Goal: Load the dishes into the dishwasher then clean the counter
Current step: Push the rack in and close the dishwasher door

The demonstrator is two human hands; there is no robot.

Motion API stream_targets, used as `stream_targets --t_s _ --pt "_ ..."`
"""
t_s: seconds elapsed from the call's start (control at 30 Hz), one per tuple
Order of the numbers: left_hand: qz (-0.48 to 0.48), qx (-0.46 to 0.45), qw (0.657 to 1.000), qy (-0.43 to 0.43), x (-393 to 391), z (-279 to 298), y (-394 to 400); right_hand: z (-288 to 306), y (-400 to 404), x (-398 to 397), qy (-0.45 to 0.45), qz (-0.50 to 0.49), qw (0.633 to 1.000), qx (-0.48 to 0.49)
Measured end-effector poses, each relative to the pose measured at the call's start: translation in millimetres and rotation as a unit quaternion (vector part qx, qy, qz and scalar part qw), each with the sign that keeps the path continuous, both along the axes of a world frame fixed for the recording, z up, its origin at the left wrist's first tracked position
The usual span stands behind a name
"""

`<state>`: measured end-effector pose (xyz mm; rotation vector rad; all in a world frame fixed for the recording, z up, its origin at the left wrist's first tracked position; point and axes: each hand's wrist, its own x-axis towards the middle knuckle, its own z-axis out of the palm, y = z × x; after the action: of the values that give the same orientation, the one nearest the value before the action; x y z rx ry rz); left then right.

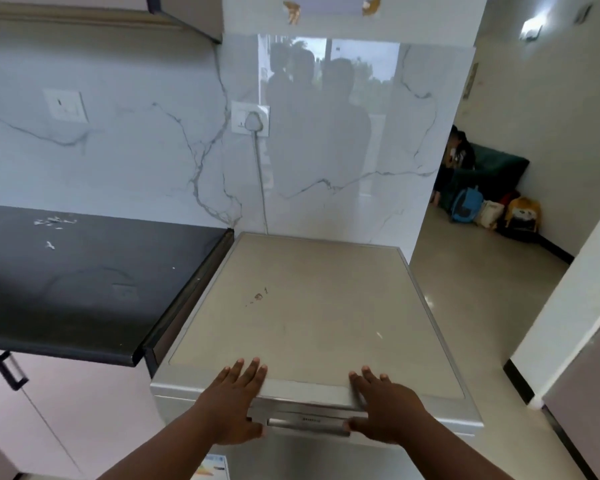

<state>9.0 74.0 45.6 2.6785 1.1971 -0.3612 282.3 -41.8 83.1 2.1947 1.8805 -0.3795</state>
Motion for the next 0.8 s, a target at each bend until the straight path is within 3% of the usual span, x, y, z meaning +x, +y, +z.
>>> stream_targets --t_s 0.13,0.37,0.8 --pt "-0.04 -0.015 0.999 0.008 0.5 19.3 13.7 20.4 19.7 -4.3 -0.015 -0.021 1.0 -0.004" --pt "-0.038 0.044 0.998 -0.022 -7.7 38.9 100.2 47.0 96.1 -35.5 -0.082 -0.046 0.994 -0.06" --pt "-0.047 0.258 0.956 -0.128 -57.5 157.2 283.6 119.5 289.7 -132.9 -0.099 -0.012 0.978 0.184"
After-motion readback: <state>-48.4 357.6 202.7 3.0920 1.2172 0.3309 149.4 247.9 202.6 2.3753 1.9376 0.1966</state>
